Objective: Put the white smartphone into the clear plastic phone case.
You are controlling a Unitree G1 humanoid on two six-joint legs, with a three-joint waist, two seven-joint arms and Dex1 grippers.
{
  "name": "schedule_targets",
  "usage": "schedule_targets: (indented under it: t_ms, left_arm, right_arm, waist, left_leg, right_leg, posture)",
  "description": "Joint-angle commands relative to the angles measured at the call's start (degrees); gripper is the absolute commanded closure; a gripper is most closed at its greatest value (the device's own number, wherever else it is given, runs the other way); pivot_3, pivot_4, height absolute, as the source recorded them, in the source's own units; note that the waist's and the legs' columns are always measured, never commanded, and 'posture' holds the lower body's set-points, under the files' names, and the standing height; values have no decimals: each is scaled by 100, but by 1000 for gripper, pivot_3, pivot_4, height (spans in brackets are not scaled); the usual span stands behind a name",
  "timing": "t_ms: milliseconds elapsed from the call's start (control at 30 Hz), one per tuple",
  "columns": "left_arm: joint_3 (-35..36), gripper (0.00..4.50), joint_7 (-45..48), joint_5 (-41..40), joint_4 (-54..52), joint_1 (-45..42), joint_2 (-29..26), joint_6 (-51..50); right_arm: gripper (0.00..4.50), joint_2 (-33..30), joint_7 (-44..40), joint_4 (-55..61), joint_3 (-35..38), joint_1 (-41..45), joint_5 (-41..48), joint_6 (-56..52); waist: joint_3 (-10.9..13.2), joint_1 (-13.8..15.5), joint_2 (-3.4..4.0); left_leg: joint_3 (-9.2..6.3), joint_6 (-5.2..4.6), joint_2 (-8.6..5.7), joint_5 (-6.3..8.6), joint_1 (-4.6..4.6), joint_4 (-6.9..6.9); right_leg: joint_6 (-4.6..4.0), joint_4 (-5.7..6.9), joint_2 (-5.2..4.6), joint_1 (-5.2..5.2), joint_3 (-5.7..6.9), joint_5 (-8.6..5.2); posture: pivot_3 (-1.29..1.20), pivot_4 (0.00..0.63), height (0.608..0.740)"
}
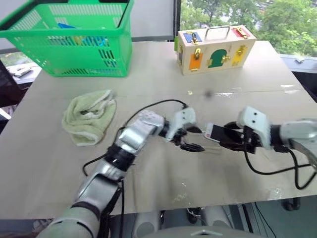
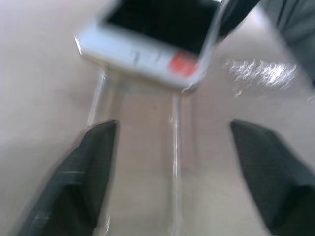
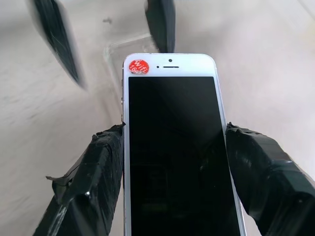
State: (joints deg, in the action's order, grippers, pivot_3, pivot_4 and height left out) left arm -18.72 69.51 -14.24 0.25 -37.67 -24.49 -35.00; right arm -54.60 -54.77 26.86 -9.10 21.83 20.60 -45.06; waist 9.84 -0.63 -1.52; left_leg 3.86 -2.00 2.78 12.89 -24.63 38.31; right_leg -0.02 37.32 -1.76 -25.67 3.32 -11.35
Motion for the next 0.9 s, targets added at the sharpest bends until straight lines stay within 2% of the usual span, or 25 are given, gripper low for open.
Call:
schedule_targets:
  t_ms: [33, 200, 433, 600, 900]
  left_arm:
    - [711, 722, -61, -621, -893, 468, -424, -451]
    - [1331, 722, -167, -766, -1456, 1500, -1024, 70]
    - [1780, 722, -361, -1019, -1819, 2467, -1000, 772]
    - [1823, 722, -500, -1040, -1790, 2703, -1007, 980]
    - [1796, 722, -585, -1120, -1717, 2758, -1091, 1031]
  right_arm:
    - [1744, 219, -255, -402, -506, 525, -365, 512]
    - [1744, 534, -573, -929, -1052, 1052, -719, 896]
    - [1744, 809, -795, -1278, -1460, 1329, -1093, 1076]
    - [1744, 836, -872, -1374, -1678, 1264, -1407, 1164]
    - [1744, 671, -796, -1022, -1407, 1053, -1438, 732]
  waist:
    - [1, -8, 2]
    - [3, -2, 4]
    - [3, 143, 5]
    - [4, 159, 5]
    - [4, 145, 5]
  left_leg:
    - [1, 0, 1, 0, 1, 0]
    - [8, 0, 2, 0, 6, 2]
    - [27, -1, 9, 0, 3, 14]
    - [18, -1, 9, 0, 0, 13]
    - [24, 0, 13, 0, 14, 13]
  right_leg:
    - [0, 2, 2, -1, -2, 0]
    - [-3, 9, -4, -2, -4, -2]
    - [-17, 8, -20, -2, 0, -10]
    - [-18, 13, -20, -2, 1, -10]
    - [-19, 30, -18, -2, 8, -11]
  posture:
    - [0, 150, 740]
    - [0, 150, 740]
    - [0, 150, 740]
    - [0, 150, 740]
    - [0, 150, 740]
